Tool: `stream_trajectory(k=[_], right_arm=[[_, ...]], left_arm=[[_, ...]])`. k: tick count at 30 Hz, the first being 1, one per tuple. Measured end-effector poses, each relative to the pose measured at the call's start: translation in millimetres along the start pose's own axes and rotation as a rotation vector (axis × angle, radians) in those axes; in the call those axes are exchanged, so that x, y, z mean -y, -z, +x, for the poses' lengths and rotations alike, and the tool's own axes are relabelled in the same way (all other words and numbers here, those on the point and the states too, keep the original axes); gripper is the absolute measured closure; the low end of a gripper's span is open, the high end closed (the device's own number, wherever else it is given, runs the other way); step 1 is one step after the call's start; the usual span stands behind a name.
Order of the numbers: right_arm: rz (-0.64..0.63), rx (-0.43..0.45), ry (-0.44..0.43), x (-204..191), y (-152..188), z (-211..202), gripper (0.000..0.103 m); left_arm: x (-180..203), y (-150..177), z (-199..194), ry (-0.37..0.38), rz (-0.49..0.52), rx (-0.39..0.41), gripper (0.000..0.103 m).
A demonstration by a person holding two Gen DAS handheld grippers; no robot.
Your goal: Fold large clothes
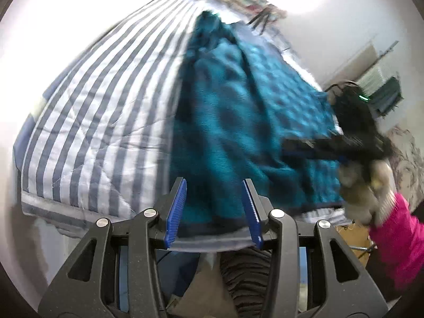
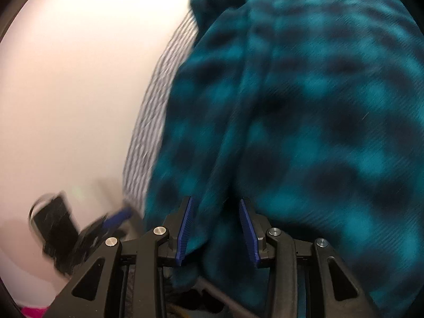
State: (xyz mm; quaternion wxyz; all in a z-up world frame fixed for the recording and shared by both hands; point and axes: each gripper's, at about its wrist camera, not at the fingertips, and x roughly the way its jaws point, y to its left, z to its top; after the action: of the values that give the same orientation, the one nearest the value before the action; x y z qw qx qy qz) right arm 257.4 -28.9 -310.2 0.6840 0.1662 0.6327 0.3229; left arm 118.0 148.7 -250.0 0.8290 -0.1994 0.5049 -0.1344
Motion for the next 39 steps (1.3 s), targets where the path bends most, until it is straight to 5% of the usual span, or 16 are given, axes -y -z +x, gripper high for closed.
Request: stream_trajectory(k=[5, 7, 9, 12, 17, 23, 26, 29, 30, 31, 33, 35, 39], right_arm=[[-0.038, -0.063, 0.031, -10.8, 17.0, 9.0, 0.072], [-0.021, -0.073, 0.033, -7.7, 18.0, 14.3, 0.078], [0.003, -0.075, 0.014, -4.3, 16.5, 16.2, 0.089], [0.017, -0.064, -0.033, -6.1, 16.3, 7.4, 0.101], [-0.016, 0.030, -0.173, -29.1, 15.2, -22.3, 0.102], [-0.069, -0.067, 0.018, -28.5, 19.8, 27.4, 0.103], [-0.090, -0.065, 0.053, -32.1, 20.8, 30.6, 0.103], [-0.144, -0.048, 0.093, -43.8, 19.3, 13.0, 0.102], [-0.168, -0.045, 0.113, -51.6, 18.7, 6.9, 0.098], [-0.192, -0.047, 0.143, -55.1, 19.4, 0.8, 0.095], [-0.235, -0.028, 0.231, -65.2, 19.7, -7.9, 0.076], [-0.267, 0.027, 0.292, -72.7, 18.0, -17.8, 0.076], [-0.297, 0.111, 0.245, -83.1, 0.4, -32.1, 0.076]], left_arm=[[2.1, -4.6, 31.3, 0.033, 0.008, -0.067, 0.074], [6.9, -3.9, 40.0, 0.041, 0.011, -0.089, 0.099], [12.3, -5.2, 43.6, 0.038, 0.017, -0.084, 0.102], [21.0, -6.5, 24.5, 0.025, 0.020, -0.021, 0.103], [28.1, -6.0, -31.8, -0.034, 0.059, 0.123, 0.103], [-2.2, 13.4, 15.9, -0.111, 0.011, -0.021, 0.103], [-1.7, 14.9, 14.9, -0.080, -0.006, -0.009, 0.103], [-9.2, 9.9, 1.3, -0.064, -0.033, 0.044, 0.080], [-14.0, 10.7, -5.2, -0.065, -0.043, 0.061, 0.061], [-17.6, 10.0, -6.3, -0.060, -0.056, 0.071, 0.053], [-25.8, 8.6, -4.1, -0.044, -0.074, 0.049, 0.053], [-29.1, 9.2, 2.4, -0.038, -0.080, 0.025, 0.053], [-29.8, 6.2, 19.6, 0.002, -0.124, -0.017, 0.053]])
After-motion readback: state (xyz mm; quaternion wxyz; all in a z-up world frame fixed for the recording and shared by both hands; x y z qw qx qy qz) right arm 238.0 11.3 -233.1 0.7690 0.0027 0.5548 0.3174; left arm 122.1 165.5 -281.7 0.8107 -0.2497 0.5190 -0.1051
